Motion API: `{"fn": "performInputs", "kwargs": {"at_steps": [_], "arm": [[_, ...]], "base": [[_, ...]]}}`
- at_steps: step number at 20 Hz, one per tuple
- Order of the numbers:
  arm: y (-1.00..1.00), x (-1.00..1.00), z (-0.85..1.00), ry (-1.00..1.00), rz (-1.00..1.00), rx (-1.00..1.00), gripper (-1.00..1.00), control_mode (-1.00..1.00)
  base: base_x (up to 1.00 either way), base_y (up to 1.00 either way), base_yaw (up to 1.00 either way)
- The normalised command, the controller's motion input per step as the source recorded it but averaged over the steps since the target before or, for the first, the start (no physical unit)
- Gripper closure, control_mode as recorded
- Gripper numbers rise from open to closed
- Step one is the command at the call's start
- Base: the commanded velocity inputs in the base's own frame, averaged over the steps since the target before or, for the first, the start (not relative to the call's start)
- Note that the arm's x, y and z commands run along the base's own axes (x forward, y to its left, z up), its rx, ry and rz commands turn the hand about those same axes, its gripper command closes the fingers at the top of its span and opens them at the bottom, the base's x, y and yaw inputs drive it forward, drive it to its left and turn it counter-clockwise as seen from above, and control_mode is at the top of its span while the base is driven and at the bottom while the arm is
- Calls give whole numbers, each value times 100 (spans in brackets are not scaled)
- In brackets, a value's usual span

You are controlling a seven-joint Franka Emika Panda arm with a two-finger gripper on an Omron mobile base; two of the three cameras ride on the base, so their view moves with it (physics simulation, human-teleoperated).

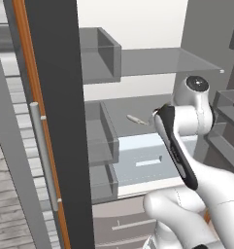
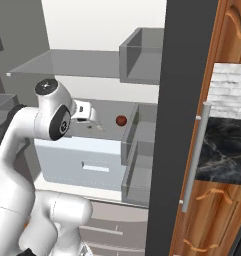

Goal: Open the fridge, remove the apple, lime, and fish, and place them on any counter.

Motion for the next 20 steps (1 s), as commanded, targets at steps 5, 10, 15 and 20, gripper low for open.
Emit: {"fn": "performInputs", "kwargs": {"at_steps": [5, 10, 15, 20], "arm": [[2, 20, -47, 0, 1, 0, -100, -100], [1, 23, -36, 0, 2, 1, -100, -100], [0, 40, -24, 0, 3, 0, -100, -100], [0, 48, -4, 0, 5, 0, -100, -100]], "base": [[0, 0, 0], [0, 0, 0], [0, 0, 0], [0, 0, 0]]}}
